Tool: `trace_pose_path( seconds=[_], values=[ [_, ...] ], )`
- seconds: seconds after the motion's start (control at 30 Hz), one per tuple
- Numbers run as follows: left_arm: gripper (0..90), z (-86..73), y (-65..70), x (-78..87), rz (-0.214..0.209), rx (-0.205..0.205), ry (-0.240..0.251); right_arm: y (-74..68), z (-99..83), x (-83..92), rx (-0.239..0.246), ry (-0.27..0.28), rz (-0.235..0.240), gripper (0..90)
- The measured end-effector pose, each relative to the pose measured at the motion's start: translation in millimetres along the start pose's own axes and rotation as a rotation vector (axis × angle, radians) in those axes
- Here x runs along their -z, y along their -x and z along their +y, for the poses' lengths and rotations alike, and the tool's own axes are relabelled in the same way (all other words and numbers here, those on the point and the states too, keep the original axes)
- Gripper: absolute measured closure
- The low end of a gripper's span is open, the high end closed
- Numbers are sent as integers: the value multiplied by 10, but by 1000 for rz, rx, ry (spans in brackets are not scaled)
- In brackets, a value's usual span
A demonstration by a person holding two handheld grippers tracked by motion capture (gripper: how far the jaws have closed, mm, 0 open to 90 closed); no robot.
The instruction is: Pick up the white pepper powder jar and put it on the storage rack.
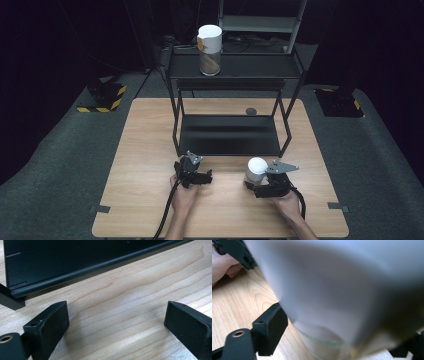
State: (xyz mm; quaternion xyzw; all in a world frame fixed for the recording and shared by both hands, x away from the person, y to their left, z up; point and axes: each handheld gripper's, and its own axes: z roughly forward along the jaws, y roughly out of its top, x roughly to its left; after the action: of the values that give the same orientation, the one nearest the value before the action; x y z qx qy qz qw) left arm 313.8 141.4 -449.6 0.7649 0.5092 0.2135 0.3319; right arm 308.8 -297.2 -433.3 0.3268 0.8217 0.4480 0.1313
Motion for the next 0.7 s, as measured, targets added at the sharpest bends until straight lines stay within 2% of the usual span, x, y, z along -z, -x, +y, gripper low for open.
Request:
trace_pose_path(
  seconds=[0.33, 0.7],
  values=[
    [58, 0, -1, 0, 0, 0, 0, -64, -39, -36, 5, 32, -27, 279],
    [58, 0, -1, 0, 0, 0, 0, -117, -64, -32, 18, 44, -51, 294]
  ],
)
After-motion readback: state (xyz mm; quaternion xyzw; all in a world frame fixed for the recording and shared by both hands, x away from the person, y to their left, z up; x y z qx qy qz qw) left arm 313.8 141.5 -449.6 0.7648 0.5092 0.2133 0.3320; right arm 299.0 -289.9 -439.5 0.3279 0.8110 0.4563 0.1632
